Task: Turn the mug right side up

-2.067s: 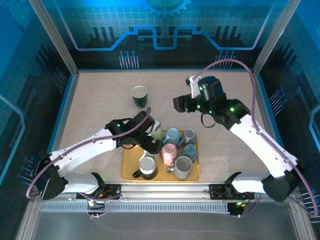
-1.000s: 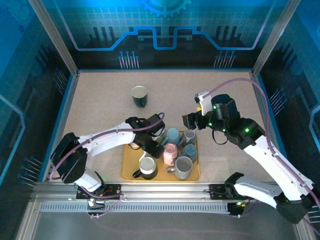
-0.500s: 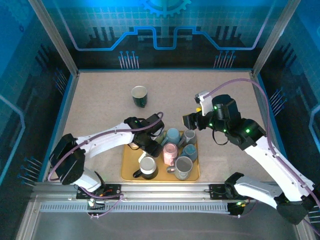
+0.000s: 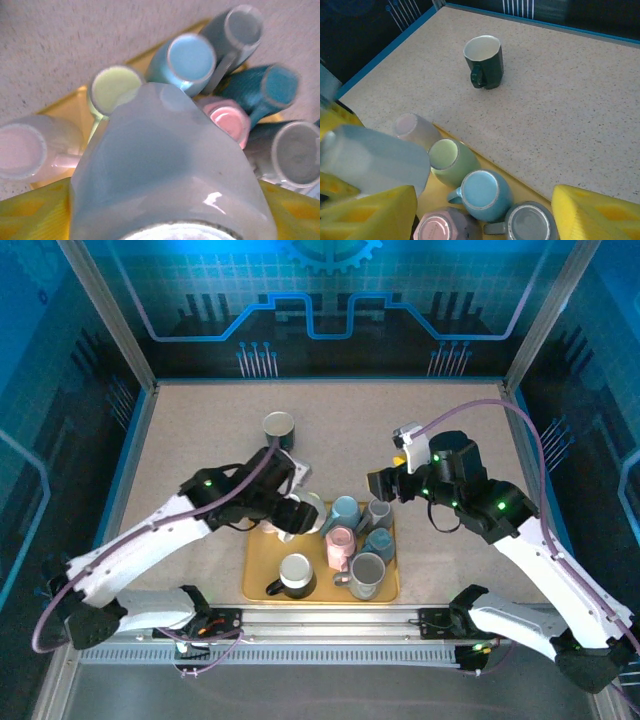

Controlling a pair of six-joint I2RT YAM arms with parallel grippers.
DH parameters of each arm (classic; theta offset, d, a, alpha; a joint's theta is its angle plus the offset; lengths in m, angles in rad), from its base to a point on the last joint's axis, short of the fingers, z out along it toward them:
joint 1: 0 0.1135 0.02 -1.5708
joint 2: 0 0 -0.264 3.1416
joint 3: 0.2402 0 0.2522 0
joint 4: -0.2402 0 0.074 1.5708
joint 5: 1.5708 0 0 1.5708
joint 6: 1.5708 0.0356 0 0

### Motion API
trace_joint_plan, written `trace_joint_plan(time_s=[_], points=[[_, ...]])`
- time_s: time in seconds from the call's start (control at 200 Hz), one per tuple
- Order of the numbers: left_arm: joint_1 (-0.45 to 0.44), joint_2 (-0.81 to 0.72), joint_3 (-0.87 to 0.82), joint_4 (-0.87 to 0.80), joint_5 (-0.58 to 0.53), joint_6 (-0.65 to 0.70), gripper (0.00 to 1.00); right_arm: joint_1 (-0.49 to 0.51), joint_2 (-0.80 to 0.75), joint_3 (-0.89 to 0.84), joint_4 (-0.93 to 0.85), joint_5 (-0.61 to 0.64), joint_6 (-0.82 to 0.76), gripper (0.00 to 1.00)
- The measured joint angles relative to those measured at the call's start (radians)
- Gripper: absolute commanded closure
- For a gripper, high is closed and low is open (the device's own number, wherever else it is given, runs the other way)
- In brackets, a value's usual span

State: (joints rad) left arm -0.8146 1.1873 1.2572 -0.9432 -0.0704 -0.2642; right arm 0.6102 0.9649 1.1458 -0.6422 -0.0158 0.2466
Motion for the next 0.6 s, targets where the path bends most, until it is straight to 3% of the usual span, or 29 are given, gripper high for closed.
trace_joint_plan(time_s=[0.355, 0.6], points=[[0.000, -0.126, 0.026, 0.020, -0.027, -0.048, 0.45, 0.066, -0.021, -0.014, 0.042, -0.031, 0.034, 0.27], [0.014, -0.288, -0.082, 0.231, 0.051, -0.157, 0.45, 0.071, -0.034, -0.064, 0.105, -0.083, 0.095, 0.32]])
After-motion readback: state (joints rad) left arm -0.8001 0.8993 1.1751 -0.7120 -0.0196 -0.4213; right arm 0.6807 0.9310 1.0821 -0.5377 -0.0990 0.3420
